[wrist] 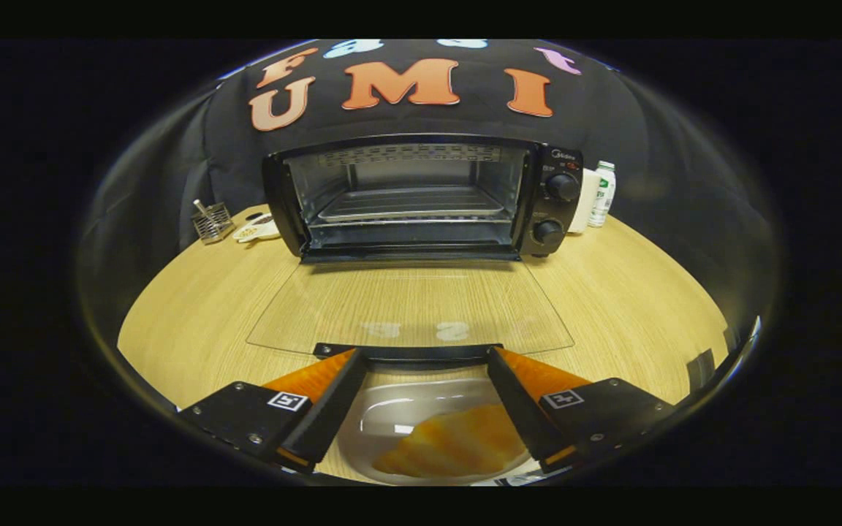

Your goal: Open the toaster oven, put the food inside, and close the toaster oven door.

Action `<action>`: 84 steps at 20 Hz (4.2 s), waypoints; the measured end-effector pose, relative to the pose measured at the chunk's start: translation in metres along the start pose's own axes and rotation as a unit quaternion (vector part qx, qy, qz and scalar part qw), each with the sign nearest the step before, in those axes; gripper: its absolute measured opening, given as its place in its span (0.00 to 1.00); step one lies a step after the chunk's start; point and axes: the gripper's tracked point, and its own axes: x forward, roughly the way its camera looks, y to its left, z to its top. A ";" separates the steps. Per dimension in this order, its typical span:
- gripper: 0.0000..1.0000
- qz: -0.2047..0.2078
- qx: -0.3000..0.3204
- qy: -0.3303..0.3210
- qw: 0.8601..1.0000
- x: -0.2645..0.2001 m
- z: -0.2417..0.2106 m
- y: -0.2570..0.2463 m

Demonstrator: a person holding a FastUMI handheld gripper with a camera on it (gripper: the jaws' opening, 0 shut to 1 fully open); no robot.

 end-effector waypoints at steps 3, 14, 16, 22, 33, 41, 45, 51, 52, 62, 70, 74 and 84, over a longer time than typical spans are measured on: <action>1.00 0.000 -0.004 0.002 1.000 -0.003 0.004 -0.004; 1.00 -0.035 0.012 -0.036 0.999 -0.068 0.018 -0.041; 1.00 -0.045 0.014 -0.030 0.998 -0.078 0.006 -0.045; 1.00 -0.056 0.038 -0.005 0.998 -0.092 -0.031 -0.033; 1.00 -0.088 0.081 0.046 0.992 -0.074 -0.078 -0.015; 1.00 -0.123 0.077 0.065 0.987 -0.059 -0.085 -0.021; 0.99 -0.125 0.077 0.065 0.987 -0.053 -0.081 -0.021; 0.85 -0.117 0.113 0.072 0.984 -0.072 -0.078 -0.022; 0.85 -0.114 0.118 0.070 0.984 -0.077 -0.075 -0.023; 0.85 -0.106 0.089 0.015 0.990 -0.102 -0.010 -0.044; 0.85 -0.043 0.003 -0.026 0.999 -0.073 0.070 -0.029; 0.85 -0.016 -0.024 -0.032 0.999 -0.047 0.101 -0.019; 0.85 0.039 -0.049 -0.018 0.998 0.019 0.132 0.015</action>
